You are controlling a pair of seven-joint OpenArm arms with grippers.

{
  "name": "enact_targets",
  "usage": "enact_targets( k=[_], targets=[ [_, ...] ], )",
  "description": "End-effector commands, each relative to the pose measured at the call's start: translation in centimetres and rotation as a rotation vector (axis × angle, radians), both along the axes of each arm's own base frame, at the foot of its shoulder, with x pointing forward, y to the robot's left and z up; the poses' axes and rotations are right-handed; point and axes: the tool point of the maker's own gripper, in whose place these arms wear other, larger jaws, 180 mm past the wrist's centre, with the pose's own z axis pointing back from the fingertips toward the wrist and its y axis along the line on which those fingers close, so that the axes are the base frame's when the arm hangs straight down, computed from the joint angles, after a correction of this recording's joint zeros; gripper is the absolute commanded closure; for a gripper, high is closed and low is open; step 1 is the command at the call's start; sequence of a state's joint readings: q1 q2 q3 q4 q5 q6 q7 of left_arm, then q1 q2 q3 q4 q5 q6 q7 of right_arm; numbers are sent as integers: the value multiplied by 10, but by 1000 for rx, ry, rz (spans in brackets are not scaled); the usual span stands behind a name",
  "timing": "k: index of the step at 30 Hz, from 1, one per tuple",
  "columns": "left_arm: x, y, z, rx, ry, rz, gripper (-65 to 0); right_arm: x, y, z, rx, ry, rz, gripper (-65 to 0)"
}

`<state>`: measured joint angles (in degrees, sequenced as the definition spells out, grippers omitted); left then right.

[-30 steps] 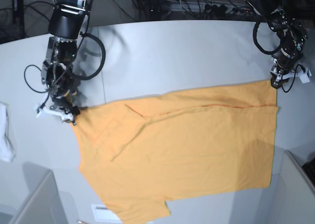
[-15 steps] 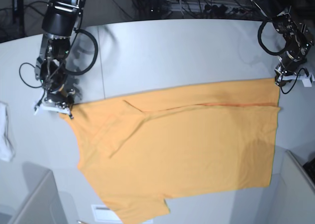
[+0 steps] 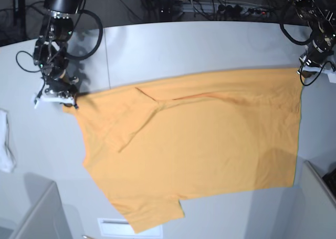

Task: Fold the T-shirt properly
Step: 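Pull both shoulder corners toward the robot to straighten the shirt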

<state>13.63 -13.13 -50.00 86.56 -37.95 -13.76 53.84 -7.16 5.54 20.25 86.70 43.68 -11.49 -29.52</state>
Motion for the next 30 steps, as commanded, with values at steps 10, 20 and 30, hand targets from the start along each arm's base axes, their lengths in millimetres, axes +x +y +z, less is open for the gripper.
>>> enact_targets(
  k=[10, 20, 30],
  targets=[
    [-27, 2, 19, 95, 27, -49, 0, -46, -10, 11, -82, 4, 11, 0],
    [-63, -4, 5, 88, 111, -51, 0, -99, -22, 9, -126, 72, -4, 0],
    [-78, -12, 7, 110, 141, -120, 0, -138, -10, 2, -110, 135, 1, 0]
  ],
)
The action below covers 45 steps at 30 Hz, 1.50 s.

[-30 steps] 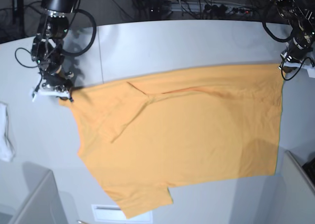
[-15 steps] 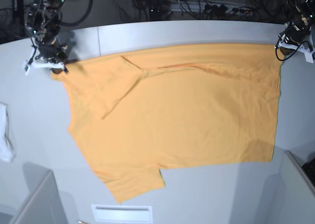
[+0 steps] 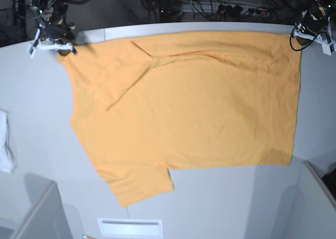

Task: Fold the T-shirt properly
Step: 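Pull both shoulder corners toward the robot to straighten the shirt, then release the shoulder and move the right gripper to the hem corner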

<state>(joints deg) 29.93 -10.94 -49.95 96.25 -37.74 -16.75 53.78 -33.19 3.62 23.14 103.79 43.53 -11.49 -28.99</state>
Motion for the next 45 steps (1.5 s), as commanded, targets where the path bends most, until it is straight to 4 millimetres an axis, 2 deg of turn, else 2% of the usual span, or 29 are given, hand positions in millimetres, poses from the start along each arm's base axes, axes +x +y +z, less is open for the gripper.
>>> enact_targets(
  k=[1, 11, 17, 24, 27, 28, 29, 32, 34, 36, 38, 41, 43, 45],
  targets=[
    [6, 6, 12, 31, -31, -18, 0, 4, -4, 8, -23, -29, 5, 0],
    [8, 8, 13, 40, -30, -23, 0, -22, 0, -2, -9, 29, -8, 0],
    [6, 8, 11, 37, -24, -20, 0, -24, 0, -2, -10, 31, -8, 0],
    [4, 8, 10, 37, -20, -20, 0, -16, 2, 17, -30, -15, 12, 0],
    [4, 9, 11, 38, -20, -19, 0, -19, 3, 21, -35, -17, 18, -182],
    [4, 9, 11, 38, -20, -19, -35, -18, 3, 22, -36, -19, 19, -216],
    [4, 9, 11, 38, -21, -20, -97, -18, 3, 22, -37, -19, 19, -231],
    [3, 13, 15, 49, -30, -7, -280, -19, 2, 22, -38, -17, 17, -218],
    [-1, 27, 24, 72, -48, 38, -378, -19, -1, 23, -45, -20, 10, -216],
    [-8, 44, 35, 102, -67, 89, -448, -20, -13, 27, -67, -26, -16, -216],
    [-12, 59, 48, 138, -93, 131, -485, -14, -23, 34, -87, -54, -36, -216],
    [-4, 74, 74, 195, -165, 166, -487, 11, -27, 51, -109, -124, -24, -219],
    [9, 71, 91, 229, -206, 139, -487, 38, -26, 65, -121, -185, 7, -219],
    [27, 56, 103, 253, -233, 75, -485, 60, -17, 73, -117, -222, 62, -219]
  ],
)
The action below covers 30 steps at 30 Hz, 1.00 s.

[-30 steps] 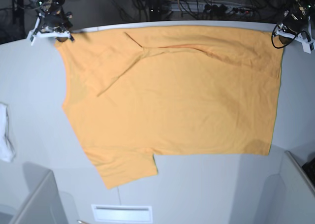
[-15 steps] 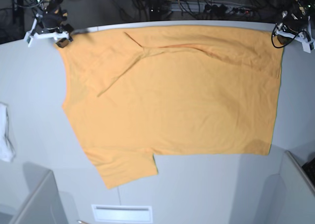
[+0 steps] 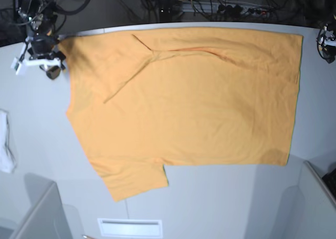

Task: Fold the T-shirt properly
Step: 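Release the shoulder and move the right gripper to the hem corner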

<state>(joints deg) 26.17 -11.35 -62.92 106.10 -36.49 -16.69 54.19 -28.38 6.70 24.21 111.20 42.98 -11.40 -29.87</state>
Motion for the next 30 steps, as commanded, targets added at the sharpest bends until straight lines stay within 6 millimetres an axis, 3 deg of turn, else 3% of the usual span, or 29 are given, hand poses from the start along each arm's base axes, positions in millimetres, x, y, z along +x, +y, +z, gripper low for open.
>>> enact_targets(
  k=[1, 4, 7, 9, 11, 16, 24, 30],
  targets=[
    [18, -10, 13, 22, -44, -65, -485, 14, 2, 13, -16, -44, 31, -219],
    [42, -42, 11, 8, -46, -177, -485, 50, 21, 29, 21, -95, 99, -218],
    [57, -52, 11, -10, -75, -201, -484, 91, 31, 46, 61, -141, 137, -219],
    [61, -57, 8, -31, -95, -196, -443, 123, 33, 52, 106, -146, 152, -221],
    [62, -60, 8, -36, -99, -197, -347, 149, 29, 52, 136, -131, 161, -231],
    [53, -59, 2, -43, -75, -187, 0, 209, 35, 37, 166, -44, 216, -318],
    [45, -58, -1, -41, -51, -187, 0, 299, 36, 17, 32, 15, 330, -368],
    [38, -58, -6, -46, -27, -185, 0, 323, 43, -3, -88, 17, 430, -395]
  ],
)
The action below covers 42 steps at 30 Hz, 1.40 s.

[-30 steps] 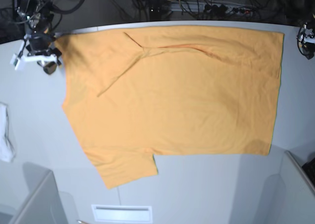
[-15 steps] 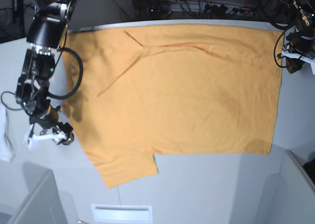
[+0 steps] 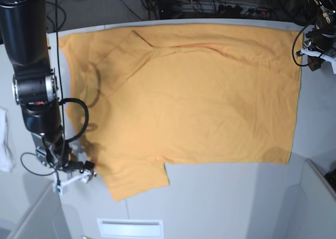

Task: Fold the T-shirt properly
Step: 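Release the shoulder and move the right gripper to the hem corner, then move the left gripper to the other hem corner and grasp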

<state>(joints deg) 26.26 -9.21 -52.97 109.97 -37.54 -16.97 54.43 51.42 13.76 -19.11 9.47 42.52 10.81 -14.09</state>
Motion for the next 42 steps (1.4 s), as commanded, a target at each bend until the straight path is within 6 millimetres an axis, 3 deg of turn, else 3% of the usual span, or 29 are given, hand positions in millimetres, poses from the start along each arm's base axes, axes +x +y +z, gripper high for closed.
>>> enact_targets(
  k=[1, 6, 11, 17, 25, 28, 32, 34, 38, 40, 42],
  targets=[
    [1, 4, 9, 31, -20, -9, 0, 20, 2, 27, 6, -72, 26, -401],
    [-3, 17, 17, 50, -37, 32, 0, 18, 11, 24, 8, -85, 71, -405],
    [-9, 22, 17, 58, -29, 49, 0, 7, 10, 7, 2, -79, 65, -405],
    [-11, 22, 16, 56, -25, 49, 0, -3, 35, -11, -50, -50, 147, -401],
    [-22, 22, 11, 55, 11, 50, 0, -2, 37, -11, -72, -69, 160, -387],
    [-21, 22, 11, 56, 11, 48, 0, -1, 38, -11, -71, -72, 163, -305],
    [-14, 20, 13, 55, -4, 38, 0, 0, 40, -10, -69, -74, 165, -119],
    [0, 20, 19, 55, -44, 36, 0, 0, 41, -10, -69, -75, 166, -9],
    [35, 37, 19, 163, -6, 7, 0, 0, 41, -10, -64, -72, 164, 0],
    [55, 49, 18, 216, 24, 11, -120, -1, 41, -10, -66, -70, 166, 0],
    [76, 62, 20, 217, 42, 55, -288, -1, 41, -10, -67, -69, 167, 0]
  ],
)
